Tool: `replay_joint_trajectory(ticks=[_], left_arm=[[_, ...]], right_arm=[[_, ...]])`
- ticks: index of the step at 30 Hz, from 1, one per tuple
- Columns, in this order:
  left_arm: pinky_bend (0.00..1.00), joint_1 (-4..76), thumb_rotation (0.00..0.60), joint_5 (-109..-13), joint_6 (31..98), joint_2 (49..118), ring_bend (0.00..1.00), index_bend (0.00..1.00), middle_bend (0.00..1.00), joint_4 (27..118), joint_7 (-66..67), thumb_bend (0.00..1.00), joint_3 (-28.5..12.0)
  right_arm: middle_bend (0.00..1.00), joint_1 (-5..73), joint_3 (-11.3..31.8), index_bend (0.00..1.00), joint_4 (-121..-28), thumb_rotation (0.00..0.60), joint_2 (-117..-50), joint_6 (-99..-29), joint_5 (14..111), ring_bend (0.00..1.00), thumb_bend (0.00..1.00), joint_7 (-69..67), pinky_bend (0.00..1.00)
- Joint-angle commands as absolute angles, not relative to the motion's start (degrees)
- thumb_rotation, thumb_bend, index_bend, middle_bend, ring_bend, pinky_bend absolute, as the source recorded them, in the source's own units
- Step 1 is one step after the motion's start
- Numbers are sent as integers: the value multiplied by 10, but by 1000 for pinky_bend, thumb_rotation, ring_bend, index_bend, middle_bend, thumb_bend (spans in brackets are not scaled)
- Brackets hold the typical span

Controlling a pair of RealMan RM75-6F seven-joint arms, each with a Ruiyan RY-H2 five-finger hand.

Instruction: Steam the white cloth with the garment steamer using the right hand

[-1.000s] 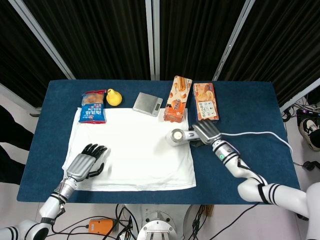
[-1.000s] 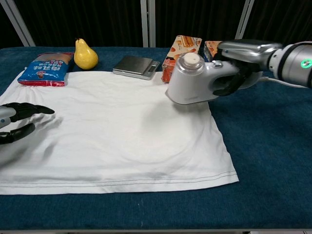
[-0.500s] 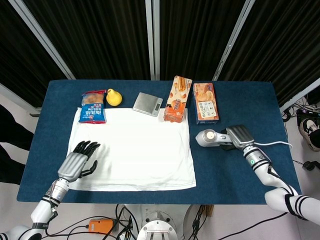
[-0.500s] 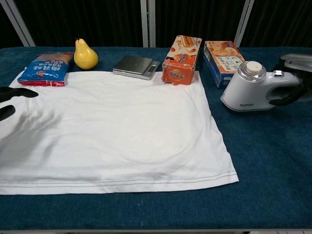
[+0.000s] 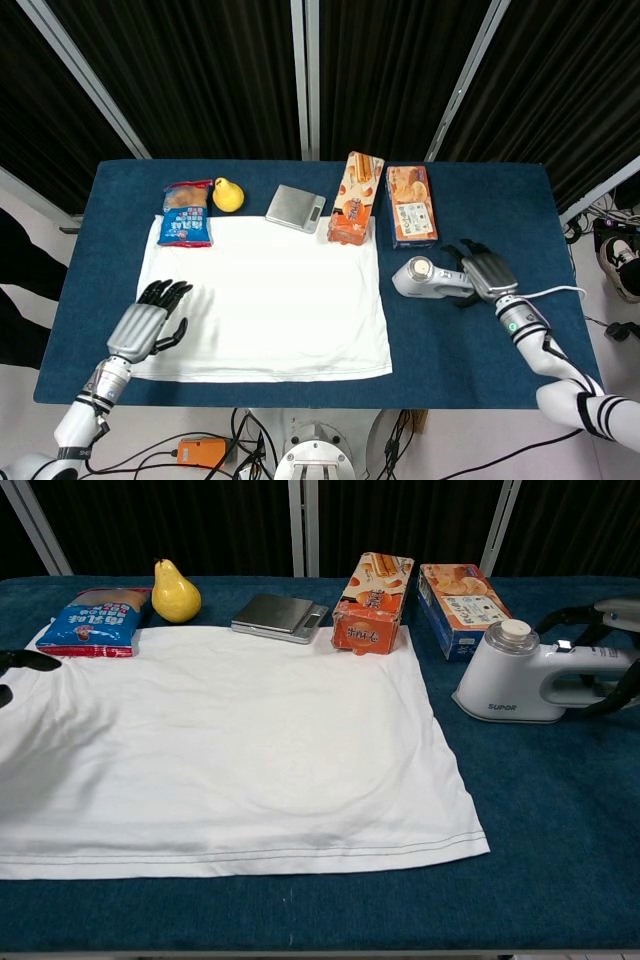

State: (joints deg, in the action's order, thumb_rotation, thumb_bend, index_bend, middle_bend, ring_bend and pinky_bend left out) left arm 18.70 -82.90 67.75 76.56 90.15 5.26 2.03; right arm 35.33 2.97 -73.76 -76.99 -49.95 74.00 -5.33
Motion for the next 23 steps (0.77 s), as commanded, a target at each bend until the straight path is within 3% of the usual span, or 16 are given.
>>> replay_joint_trajectory(ticks=[1,6,13,19,23], left_arm=[[0,181,0,-826,684,754,0,84,58,902,49,404,21],[0,159,0,-812,710,725,0,84,58,900,30,404,17],[0,112,12,-781,768,680,0,84,58,883,-24,391,3],[0,60,33,-775,830,665,0,84,58,874,-57,391,4],[0,33,48,-785,867,669,0,84,58,871,-69,391,7]], right_arm=[[201,343,36,118,-757,600,-750,-519,741,64,52,-53,109],[189,310,44,109,-821,600,-687,-581,749,54,52,-46,105],[189,222,42,108,-914,600,-593,-735,783,54,52,-24,105],[189,136,18,103,-944,600,-572,-857,829,54,52,-39,105],[189,104,2,102,-932,600,-579,-888,858,54,52,-71,106]])
